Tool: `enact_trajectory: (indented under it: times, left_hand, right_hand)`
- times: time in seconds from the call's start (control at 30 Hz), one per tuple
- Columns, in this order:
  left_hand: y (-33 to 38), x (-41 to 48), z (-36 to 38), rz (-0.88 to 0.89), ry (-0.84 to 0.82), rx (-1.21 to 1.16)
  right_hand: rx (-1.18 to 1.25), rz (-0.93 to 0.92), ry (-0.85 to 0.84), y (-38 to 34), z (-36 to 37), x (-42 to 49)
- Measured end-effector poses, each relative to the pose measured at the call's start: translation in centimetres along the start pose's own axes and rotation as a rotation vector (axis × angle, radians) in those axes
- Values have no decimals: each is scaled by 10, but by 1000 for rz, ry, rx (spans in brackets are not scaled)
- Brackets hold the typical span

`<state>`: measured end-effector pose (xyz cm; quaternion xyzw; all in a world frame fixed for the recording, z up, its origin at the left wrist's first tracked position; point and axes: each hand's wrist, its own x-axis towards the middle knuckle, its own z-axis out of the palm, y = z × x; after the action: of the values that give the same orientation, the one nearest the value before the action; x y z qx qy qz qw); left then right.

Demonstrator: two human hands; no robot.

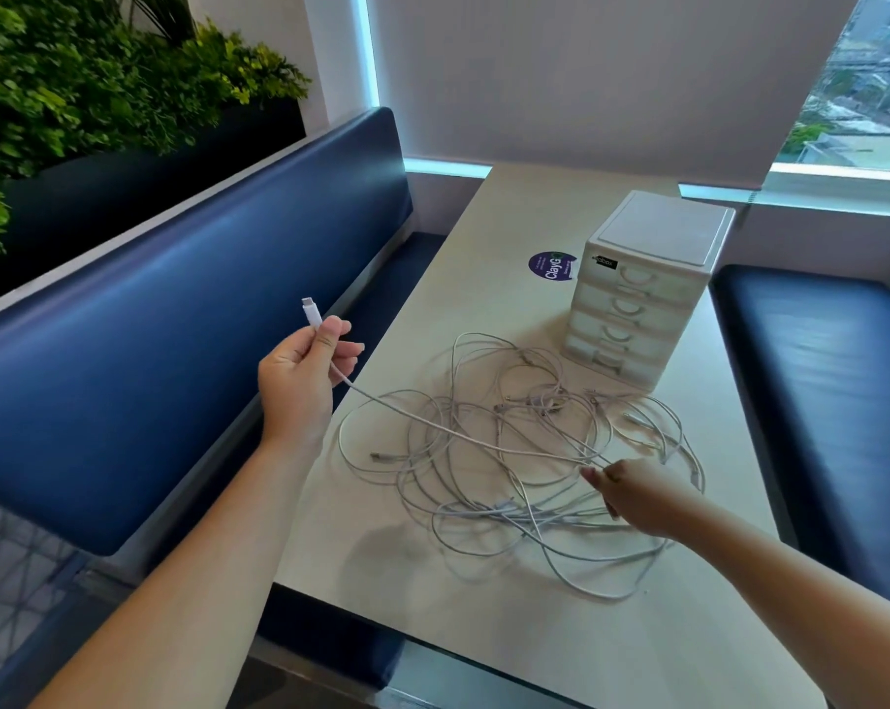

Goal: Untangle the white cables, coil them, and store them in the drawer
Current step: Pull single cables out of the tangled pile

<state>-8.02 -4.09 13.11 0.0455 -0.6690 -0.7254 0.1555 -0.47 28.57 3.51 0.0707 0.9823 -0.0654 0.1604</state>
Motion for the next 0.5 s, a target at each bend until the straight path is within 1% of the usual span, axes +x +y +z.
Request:
enact_trajectory:
  times: [0.1,0.23,0.3,0.37,0.43,0.5]
  left_hand:
    - [4,-6,8,-15,-43,0]
    - [11,-15,22,-60,-99,-42]
    - [15,-20,29,-86,-138,-70]
    - [18,-24,34,-103,-184,-88]
    - [20,-28,38,-116,-227,-100]
    - [22,-32,41,-128,-260,-114]
  right_hand:
    - [-36,-82,8,-6,-3,-2]
    - [-28,-224,120,-34,-13,-3]
    - [88,-350,149,-59,-20,-4]
    - [229,-481,141,-86,-25,-6]
    - [291,-579,147,-110,-28,-7]
    - [336,-632,169,-127,-29,-9]
